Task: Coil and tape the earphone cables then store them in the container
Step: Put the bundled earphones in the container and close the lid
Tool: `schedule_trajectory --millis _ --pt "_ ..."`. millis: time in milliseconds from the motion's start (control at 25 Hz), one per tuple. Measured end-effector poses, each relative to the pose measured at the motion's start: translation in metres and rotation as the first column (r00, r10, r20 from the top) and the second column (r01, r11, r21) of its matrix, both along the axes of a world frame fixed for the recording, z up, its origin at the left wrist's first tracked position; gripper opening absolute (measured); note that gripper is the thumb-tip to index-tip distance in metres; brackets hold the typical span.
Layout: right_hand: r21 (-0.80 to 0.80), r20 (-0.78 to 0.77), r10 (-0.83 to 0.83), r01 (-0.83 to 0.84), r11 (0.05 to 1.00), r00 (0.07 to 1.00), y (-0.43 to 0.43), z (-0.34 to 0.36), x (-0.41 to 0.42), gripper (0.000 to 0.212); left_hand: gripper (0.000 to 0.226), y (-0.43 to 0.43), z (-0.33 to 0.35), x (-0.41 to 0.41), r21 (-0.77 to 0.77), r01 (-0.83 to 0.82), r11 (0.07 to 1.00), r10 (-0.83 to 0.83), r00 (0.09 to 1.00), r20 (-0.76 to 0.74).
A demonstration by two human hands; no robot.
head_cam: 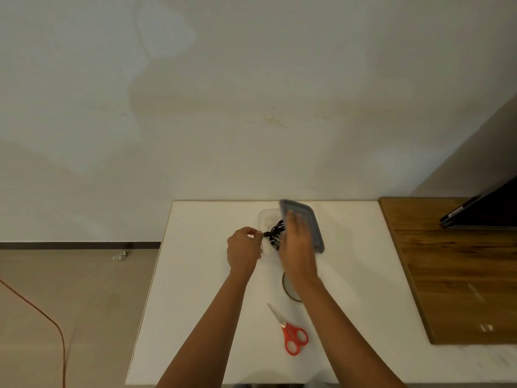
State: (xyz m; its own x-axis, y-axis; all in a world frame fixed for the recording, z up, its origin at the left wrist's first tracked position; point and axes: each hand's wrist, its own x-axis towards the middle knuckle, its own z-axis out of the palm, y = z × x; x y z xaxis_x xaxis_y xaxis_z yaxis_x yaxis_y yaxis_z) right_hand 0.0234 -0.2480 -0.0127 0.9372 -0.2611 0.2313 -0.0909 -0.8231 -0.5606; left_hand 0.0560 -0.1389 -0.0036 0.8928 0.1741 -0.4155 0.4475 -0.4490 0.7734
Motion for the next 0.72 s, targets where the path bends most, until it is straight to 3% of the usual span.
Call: schedule_trajectory --millis 80,160,200,280,360,440,520,600,720 --pt "-0.111 -0.227 0.064 -0.091 0.99 0.972 0.019 -0.005 0.001 0.055 0.017 0.002 -0.003 -0.001 -0.052 -0.004 0.999 0.005 1.0 0.018" --pt "-0.035 -0.432 0.086 -0.112 0.993 0.898 0.023 -0.003 0.001 0.057 0.024 0.004 -0.007 0.0 -0.114 -0.018 0.993 0.019 1.0 0.009" --pt "0.039 -0.437 0.122 -0.117 0.992 0.891 0.02 0.002 -0.001 0.054 0.027 0.004 -0.009 0.0 -0.132 -0.04 0.991 0.039 0.999 -0.007" --pt "0.107 -0.174 0.108 -0.09 0.99 0.979 0.006 0.004 -0.005 0.041 0.035 0.002 -0.007 0.0 -0.106 -0.089 0.99 0.087 0.996 -0.022" --pt "0.012 0.016 -0.12 0.12 0.993 0.993 -0.025 0.002 -0.001 0.031 0.045 0.001 -0.003 -0.001 0.045 -0.058 0.997 0.056 0.998 0.036" --pt "0.005 -0.138 -0.336 0.34 0.941 0.932 -0.055 0.0 0.006 0.03 0.048 -0.004 0.004 -0.001 0.182 0.028 0.983 -0.045 0.995 0.094" --pt "0.131 -0.371 -0.303 0.373 0.919 0.878 -0.067 -0.005 0.016 0.034 0.046 -0.011 0.006 0.004 0.265 0.121 0.957 -0.155 0.982 0.109" --pt "0.271 -0.409 -0.175 0.302 0.914 0.895 -0.065 -0.011 0.022 0.031 0.039 -0.016 0.002 0.007 0.325 0.183 0.928 -0.227 0.968 0.106" --pt "0.385 -0.397 -0.186 0.347 0.855 0.899 -0.057 -0.017 0.024 0.026 0.025 -0.019 -0.007 0.004 0.223 0.152 0.963 -0.18 0.977 0.115"
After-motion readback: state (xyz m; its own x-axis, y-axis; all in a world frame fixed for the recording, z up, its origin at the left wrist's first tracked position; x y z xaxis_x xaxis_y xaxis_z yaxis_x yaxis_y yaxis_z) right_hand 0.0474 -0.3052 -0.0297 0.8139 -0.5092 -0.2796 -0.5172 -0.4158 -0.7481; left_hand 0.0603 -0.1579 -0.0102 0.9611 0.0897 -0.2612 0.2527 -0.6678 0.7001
